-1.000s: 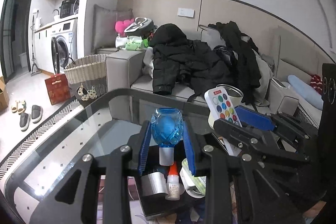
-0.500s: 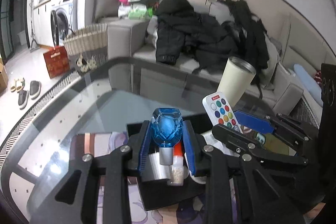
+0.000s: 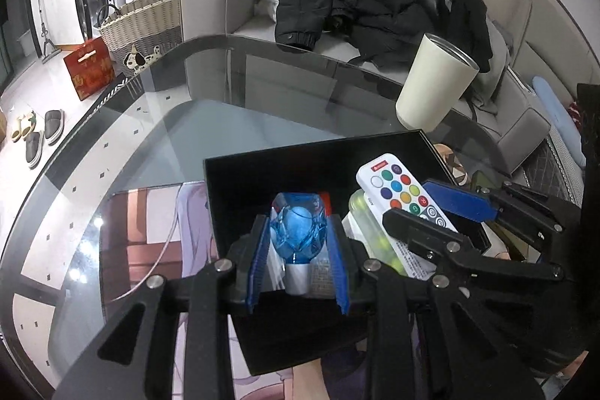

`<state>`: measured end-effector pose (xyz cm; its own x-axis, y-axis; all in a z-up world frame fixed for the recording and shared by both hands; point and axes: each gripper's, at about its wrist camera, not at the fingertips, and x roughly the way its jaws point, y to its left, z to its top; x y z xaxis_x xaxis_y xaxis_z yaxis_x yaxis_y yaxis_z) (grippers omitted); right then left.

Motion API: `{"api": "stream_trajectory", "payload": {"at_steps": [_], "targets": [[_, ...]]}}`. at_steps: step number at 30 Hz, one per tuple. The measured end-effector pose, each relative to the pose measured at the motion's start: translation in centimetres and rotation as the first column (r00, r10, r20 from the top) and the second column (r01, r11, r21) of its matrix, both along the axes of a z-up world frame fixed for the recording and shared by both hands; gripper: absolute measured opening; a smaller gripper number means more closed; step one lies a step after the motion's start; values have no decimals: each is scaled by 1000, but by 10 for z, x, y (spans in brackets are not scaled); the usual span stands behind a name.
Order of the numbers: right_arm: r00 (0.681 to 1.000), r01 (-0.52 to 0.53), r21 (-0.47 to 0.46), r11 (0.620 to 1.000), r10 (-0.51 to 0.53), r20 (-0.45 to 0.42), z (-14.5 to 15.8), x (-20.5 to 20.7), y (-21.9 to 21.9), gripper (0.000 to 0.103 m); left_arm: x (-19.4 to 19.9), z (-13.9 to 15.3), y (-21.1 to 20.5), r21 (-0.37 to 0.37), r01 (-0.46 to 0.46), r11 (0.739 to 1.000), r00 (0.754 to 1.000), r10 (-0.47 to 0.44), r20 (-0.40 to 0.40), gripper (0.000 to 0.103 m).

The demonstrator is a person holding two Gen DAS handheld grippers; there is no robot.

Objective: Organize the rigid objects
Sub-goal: 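Lower both held items into the black box and open both grippers, then withdraw both tools up and back from the box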

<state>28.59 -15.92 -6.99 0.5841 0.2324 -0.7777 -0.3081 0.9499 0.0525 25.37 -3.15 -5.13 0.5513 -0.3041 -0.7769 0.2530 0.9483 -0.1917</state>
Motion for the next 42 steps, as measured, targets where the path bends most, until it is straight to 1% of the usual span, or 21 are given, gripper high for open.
{"api": "stream_trajectory", "payload": {"at_steps": [7,10,11,15,17,19,20,21,22,24,27,30,32,33,35,36,37,38,39,42], "targets": [[1000,-3,-2,1000,3,1,1,-1,0,39,-2,1,4,1,-8,1000,1000,8,10,31],[1000,1,0,1000,-1,-7,2,-2,0,43,-2,1,6,-4,-7,1000,1000,7,14,32],[1000,7,1,1000,-7,-10,2,-2,-1,46,-2,1,7,-8,-7,1000,1000,7,14,32],[1000,9,15,1000,-8,-19,4,-5,-3,46,-4,2,8,-19,-7,1000,1000,8,13,34],[1000,6,16,1000,-5,-20,4,-6,-4,46,-6,3,9,-27,-8,1000,1000,8,14,36],[1000,5,24,1000,-5,-22,7,-8,-6,46,-10,6,11,-40,-13,999,1000,14,23,40],[1000,5,27,1000,-4,-20,8,-10,-6,46,-13,7,12,-44,-17,999,999,19,30,42],[1000,4,31,1000,-3,-14,11,-11,-8,46,-16,10,13,-36,-34,999,998,35,42,49],[1000,0,34,999,1,-4,15,-15,-8,47,-20,14,14,-26,-51,998,997,53,61,50],[1000,-6,44,999,5,19,22,-22,-9,52,-28,22,17,-18,-62,998,993,63,104,50],[998,-15,70,997,12,55,34,-37,-9,52,-41,31,20,-21,-78,997,985,80,151,51],[994,-45,56,997,39,101,45,-53,-3,52,-52,38,25,-38,-96,995,979,101,175,52],[988,-54,43,998,47,147,54,-67,-2,52,-61,44,29,-51,-116,992,969,124,214,52],[986,-58,41,998,50,161,57,-72,-1,53,-67,48,31,-49,-123,991,962,131,241,55],[981,-62,41,997,53,188,63,-83,-3,54,-79,55,32,-30,-143,989,943,145,301,68],[978,-60,51,997,48,204,66,-90,-6,58,-86,58,33,-19,-158,987,930,155,333,83],[976,-59,60,996,45,214,68,-95,-8,61,-94,61,34,-16,-173,985,916,167,366,93],[973,-55,77,996,36,228,70,-103,-12,68,-104,64,36,-24,-186,982,898,180,402,94],[971,-53,86,995,31,239,72,-109,-15,71,-111,66,38,-33,-185,982,886,181,426,95],[956,-32,91,995,4,293,75,-129,-23,71,-133,70,39,-30,-163,986,860,158,485,95]]}}
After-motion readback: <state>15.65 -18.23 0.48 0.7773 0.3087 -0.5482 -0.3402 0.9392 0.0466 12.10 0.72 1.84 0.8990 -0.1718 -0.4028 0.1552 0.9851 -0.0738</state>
